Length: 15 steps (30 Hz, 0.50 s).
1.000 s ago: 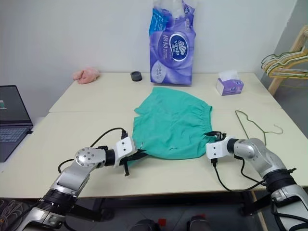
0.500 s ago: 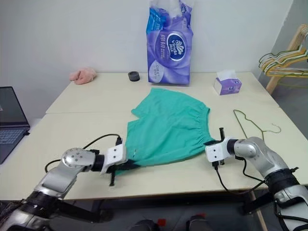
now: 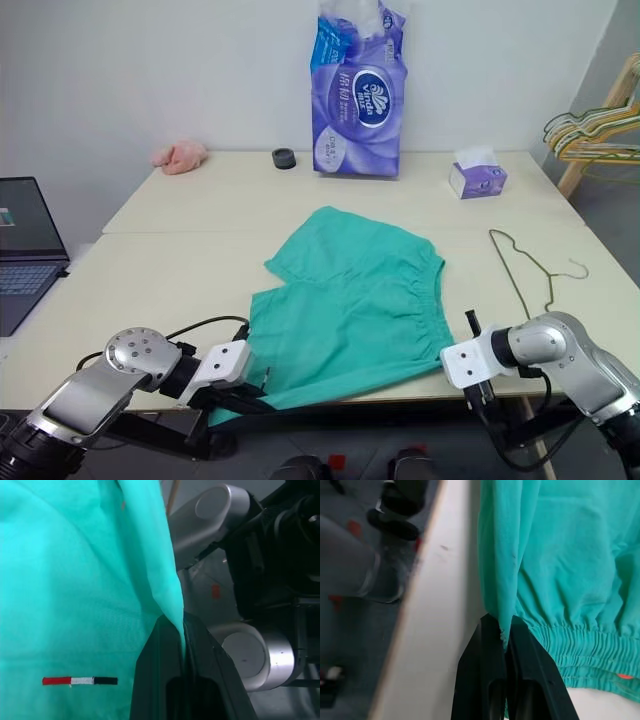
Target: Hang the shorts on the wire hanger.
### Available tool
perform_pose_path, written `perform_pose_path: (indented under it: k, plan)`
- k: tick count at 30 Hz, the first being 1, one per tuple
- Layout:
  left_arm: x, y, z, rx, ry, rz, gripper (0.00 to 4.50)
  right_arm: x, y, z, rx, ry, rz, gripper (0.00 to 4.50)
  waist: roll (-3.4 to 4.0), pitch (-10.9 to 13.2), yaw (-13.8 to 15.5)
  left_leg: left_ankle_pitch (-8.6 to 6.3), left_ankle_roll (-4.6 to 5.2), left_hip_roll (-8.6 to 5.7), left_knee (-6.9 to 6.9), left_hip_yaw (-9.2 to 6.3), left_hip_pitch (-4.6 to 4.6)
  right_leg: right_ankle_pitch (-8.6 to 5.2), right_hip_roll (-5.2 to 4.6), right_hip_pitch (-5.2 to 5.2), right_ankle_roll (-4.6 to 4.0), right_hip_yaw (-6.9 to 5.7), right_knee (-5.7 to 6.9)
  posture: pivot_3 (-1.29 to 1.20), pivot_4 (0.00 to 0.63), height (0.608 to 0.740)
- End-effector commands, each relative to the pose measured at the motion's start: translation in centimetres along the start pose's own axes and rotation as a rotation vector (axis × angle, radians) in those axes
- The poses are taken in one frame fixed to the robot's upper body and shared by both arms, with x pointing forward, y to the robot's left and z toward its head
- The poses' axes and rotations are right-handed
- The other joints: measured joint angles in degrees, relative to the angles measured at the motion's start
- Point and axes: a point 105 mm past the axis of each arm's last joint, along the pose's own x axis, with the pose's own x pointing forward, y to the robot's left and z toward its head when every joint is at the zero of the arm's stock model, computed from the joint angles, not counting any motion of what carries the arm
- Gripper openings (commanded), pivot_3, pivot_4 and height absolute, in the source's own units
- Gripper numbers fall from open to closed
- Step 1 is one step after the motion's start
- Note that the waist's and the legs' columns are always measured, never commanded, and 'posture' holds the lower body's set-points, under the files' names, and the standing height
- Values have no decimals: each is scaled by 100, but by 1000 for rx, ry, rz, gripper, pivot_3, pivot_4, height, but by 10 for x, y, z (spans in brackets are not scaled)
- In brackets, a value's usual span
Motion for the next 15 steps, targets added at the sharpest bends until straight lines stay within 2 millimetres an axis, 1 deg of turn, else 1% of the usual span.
perform_pose_path:
  k: [1,3,4,5,6,7,9,12,14,15]
  plan:
    - [5,4,7,64,-20,44,0,-3,-3,7,-23,-14,-1,14,0,1,-1,0,0,0,0,1,0,0,0,0,0,0,0,-48,49,740]
    - [7,5,6,68,-24,56,0,-2,-2,8,-23,-19,10,14,-1,2,0,0,0,0,0,2,0,-1,-1,0,1,1,-1,-48,49,740]
    - [8,5,9,39,-48,53,0,-2,-3,8,-18,-18,11,225,-1,2,0,0,0,0,0,1,0,0,-1,0,1,0,-2,-47,50,740]
    - [8,2,10,19,-63,39,215,-3,-4,7,-19,-12,18,452,-1,2,-1,0,0,0,0,1,0,0,-1,0,1,0,-1,-47,50,740]
    - [9,1,10,4,-69,27,441,-4,-4,7,-23,-6,24,559,-1,2,-1,0,0,0,0,1,0,0,-1,0,1,1,-1,-47,50,740]
    - [9,-1,11,-10,-76,16,610,-5,-4,6,-28,-1,29,825,-1,2,-2,0,0,0,0,2,0,0,-1,0,1,1,-1,-46,52,740]
    - [9,-3,11,-20,-79,8,1209,-7,-4,6,-33,2,33,1583,0,3,-3,0,0,0,0,2,0,0,-1,0,1,1,-1,-45,53,740]
    - [9,-6,12,-34,-91,-1,2036,-15,-4,7,-29,4,38,2482,2,6,-2,0,0,0,1,1,0,0,-1,0,1,1,-1,-43,53,740]
    - [7,-8,19,-50,-124,-2,2698,-31,-8,9,35,-6,17,3229,11,16,4,0,0,0,1,2,-1,0,-2,0,1,1,-2,-43,56,740]
    - [6,-7,22,-57,-139,0,2921,-37,-11,10,66,-15,-8,3488,16,20,7,0,0,0,2,2,-2,0,-3,0,1,1,-2,-43,56,740]
